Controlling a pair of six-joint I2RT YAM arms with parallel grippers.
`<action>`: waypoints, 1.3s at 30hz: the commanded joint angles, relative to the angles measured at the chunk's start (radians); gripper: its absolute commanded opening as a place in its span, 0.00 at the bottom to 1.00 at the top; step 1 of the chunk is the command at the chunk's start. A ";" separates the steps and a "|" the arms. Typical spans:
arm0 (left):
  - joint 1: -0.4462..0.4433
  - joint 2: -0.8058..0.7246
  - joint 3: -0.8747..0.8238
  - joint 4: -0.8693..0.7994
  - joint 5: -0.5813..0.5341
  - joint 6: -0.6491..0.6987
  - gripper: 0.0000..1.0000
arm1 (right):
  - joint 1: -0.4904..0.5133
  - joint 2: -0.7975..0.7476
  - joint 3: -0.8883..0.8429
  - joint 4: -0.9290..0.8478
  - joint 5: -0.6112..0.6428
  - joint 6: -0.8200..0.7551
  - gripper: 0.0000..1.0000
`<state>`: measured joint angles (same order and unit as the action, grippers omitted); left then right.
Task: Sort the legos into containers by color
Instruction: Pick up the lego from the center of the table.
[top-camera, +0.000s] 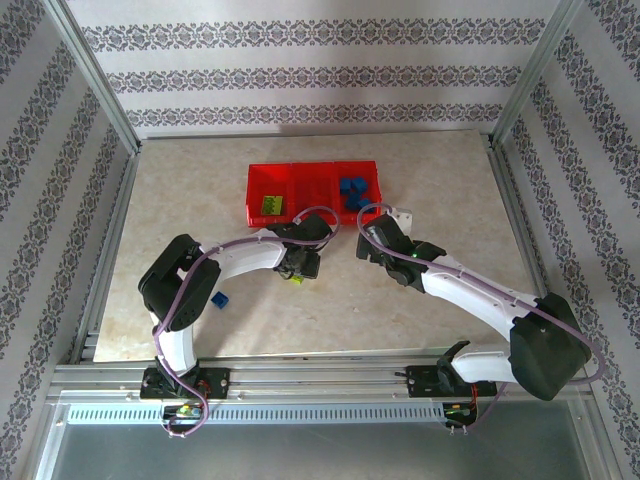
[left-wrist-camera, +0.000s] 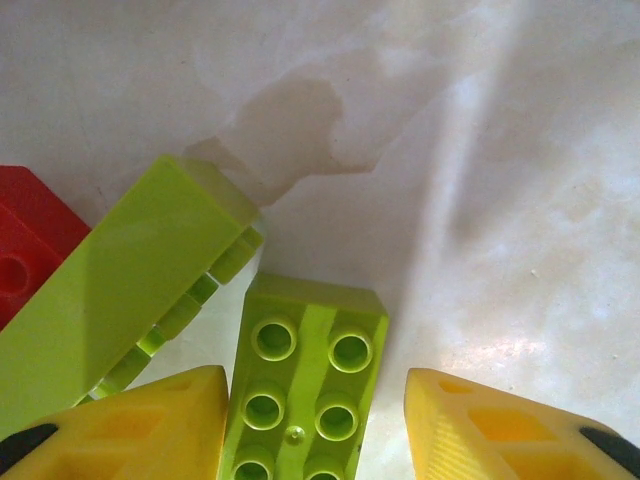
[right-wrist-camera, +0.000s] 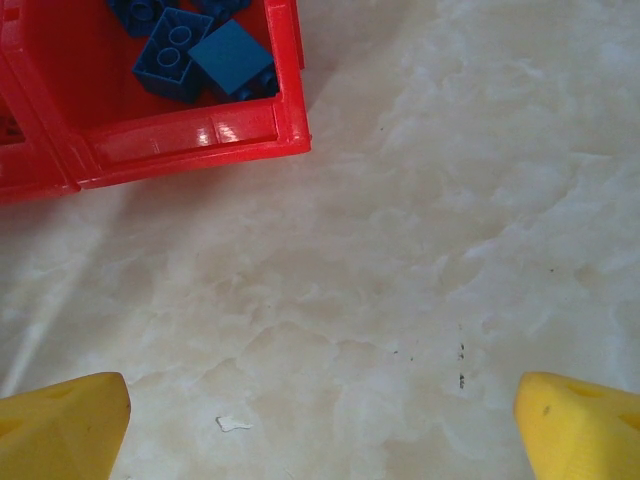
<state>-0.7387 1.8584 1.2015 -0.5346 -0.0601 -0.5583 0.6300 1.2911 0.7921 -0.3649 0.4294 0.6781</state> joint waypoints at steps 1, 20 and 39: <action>-0.014 0.024 -0.009 0.006 0.001 0.002 0.49 | -0.010 -0.013 -0.001 -0.006 0.011 0.003 0.98; -0.045 0.033 -0.032 0.027 0.011 -0.025 0.23 | -0.013 -0.022 -0.010 -0.005 0.012 0.008 0.98; 0.005 -0.115 0.076 0.093 -0.157 0.061 0.19 | -0.002 -0.047 -0.011 0.001 0.002 0.014 0.98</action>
<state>-0.7647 1.7668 1.2472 -0.4740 -0.1635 -0.5499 0.6304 1.2629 0.7822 -0.3622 0.4290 0.6788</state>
